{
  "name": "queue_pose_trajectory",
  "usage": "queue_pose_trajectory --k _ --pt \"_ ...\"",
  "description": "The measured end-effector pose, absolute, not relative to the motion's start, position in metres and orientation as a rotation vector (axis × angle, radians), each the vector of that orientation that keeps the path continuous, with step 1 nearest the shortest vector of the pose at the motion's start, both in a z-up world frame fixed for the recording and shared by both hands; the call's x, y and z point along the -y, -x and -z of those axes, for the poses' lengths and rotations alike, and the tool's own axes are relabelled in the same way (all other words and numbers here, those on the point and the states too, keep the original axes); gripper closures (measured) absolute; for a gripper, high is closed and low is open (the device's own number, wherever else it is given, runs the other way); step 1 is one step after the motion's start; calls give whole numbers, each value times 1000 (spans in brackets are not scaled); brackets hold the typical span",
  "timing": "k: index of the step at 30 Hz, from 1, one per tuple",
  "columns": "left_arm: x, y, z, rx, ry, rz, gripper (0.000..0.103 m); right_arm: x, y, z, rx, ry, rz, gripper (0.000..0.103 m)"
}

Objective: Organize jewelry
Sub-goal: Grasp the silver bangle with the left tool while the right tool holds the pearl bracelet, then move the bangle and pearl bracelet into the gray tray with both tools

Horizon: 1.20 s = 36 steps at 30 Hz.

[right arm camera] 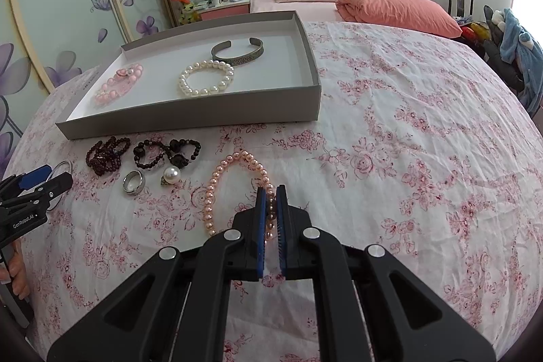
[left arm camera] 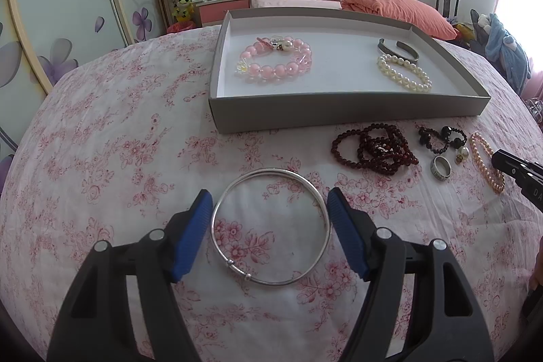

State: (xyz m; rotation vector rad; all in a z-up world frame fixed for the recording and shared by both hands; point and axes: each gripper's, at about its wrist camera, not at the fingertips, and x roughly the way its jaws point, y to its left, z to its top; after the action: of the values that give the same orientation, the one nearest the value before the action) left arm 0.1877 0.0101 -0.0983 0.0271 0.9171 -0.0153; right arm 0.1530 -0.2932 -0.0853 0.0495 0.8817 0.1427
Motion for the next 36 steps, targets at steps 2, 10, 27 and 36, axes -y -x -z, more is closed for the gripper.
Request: queue_pose_trajectory --k 2,10,27,36 --pt "-10 -187 98 -917 -27 15 35 293 -153 85 -882 -50 -143 96" --pt "-10 -187 98 -917 -27 16 35 294 -153 85 -882 -59 -147 96" --pt "-13 -186 97 -908 -15 18 36 294 -152 83 -873 -67 -180 96" --pt "-11 -165 78 -815 -17 12 36 290 -135 51 -737 -105 -237 96"
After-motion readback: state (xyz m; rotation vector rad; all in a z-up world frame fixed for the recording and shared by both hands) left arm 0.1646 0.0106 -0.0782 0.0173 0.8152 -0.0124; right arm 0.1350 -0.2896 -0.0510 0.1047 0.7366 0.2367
